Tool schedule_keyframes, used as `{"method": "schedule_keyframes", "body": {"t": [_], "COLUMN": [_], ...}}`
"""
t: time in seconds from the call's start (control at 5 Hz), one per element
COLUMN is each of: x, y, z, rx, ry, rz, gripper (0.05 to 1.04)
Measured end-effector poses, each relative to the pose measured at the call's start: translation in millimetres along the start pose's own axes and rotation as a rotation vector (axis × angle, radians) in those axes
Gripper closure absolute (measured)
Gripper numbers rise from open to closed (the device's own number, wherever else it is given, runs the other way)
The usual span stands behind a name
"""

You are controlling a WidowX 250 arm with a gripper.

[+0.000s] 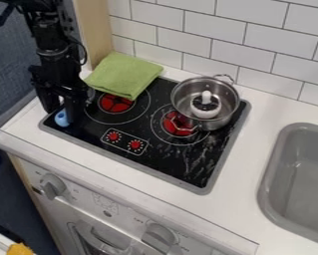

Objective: Put the blue spoon on the green cloth at the upper left side of the burner

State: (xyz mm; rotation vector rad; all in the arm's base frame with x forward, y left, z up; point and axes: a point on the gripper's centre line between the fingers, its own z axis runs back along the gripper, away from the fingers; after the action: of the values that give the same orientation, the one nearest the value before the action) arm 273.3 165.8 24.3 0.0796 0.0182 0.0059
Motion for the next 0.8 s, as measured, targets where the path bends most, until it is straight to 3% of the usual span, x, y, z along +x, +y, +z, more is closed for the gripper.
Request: {"method": "schedule_keyframes", "body": {"t": [0.2,0.8], "x": [-1.3,-1.0], "y": [-0.5,-5.6], "z": [-1.7,-3.3], "rx": [0.005,0.004], "ry": [0.002,0.015], "rz": [0.013,0.014], "gripper": [0.705,0.736]}}
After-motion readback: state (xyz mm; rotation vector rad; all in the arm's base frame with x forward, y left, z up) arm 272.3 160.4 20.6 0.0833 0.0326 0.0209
